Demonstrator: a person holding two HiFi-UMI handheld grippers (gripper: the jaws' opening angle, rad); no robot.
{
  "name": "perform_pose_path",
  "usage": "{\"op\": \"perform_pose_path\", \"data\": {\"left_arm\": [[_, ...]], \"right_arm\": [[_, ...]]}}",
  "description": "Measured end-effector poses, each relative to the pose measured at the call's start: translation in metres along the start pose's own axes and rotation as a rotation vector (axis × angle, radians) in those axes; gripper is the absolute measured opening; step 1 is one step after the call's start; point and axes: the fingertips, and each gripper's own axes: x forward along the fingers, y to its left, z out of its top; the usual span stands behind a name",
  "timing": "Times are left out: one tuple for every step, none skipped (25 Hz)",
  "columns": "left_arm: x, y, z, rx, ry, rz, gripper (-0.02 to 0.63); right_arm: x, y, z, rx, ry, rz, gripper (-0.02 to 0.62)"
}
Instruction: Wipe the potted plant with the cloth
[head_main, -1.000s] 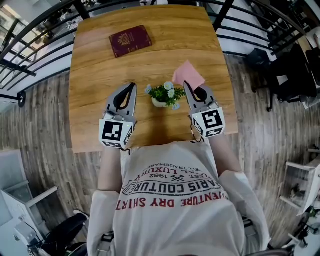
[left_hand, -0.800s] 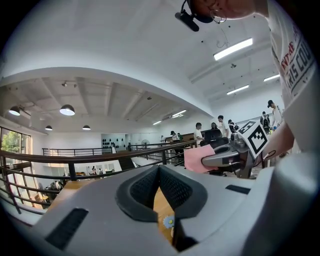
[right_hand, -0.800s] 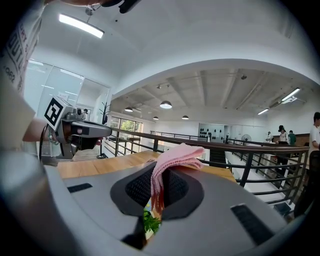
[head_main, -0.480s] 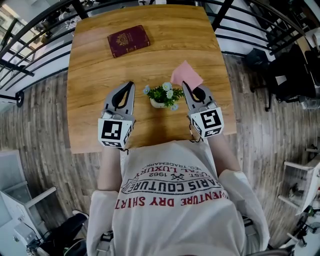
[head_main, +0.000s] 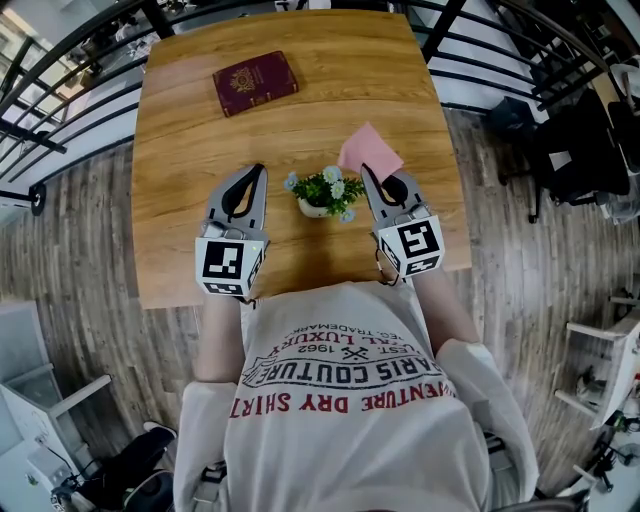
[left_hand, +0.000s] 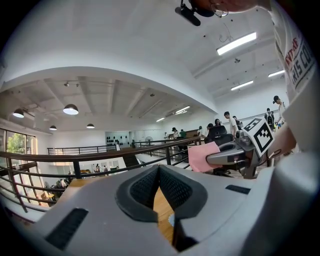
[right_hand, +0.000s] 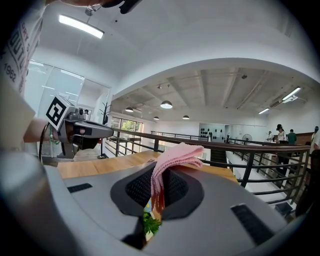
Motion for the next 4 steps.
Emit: {"op": "perform_pose_path", "data": {"left_arm": [[-0.0002,0.0004,0.0,-0.002,-0.001,0.0,0.015],[-0.0003,0.0009,-0.0003,-0.005,-0.001,0.0,0.015],[-0.0003,0.0015,-0.0008,-0.007,0.0,0.001,0.015],[-0.0004,0.0021,-0.0014,-0.009,0.001,0.002,0.015]], "right_arm": [[0.0003,0.0002,-0.0004,0.002,0.0,-0.001,0.035],[0.0007,0.0004,-0.0008,0.003,0.0,-0.001,0.035],[0.0011,0.0006,-0.0013,0.005,0.001,-0.001,0.035],[0.0015,0.0009,-0.0018,0.006,0.001,-0.001,0.035]]}}
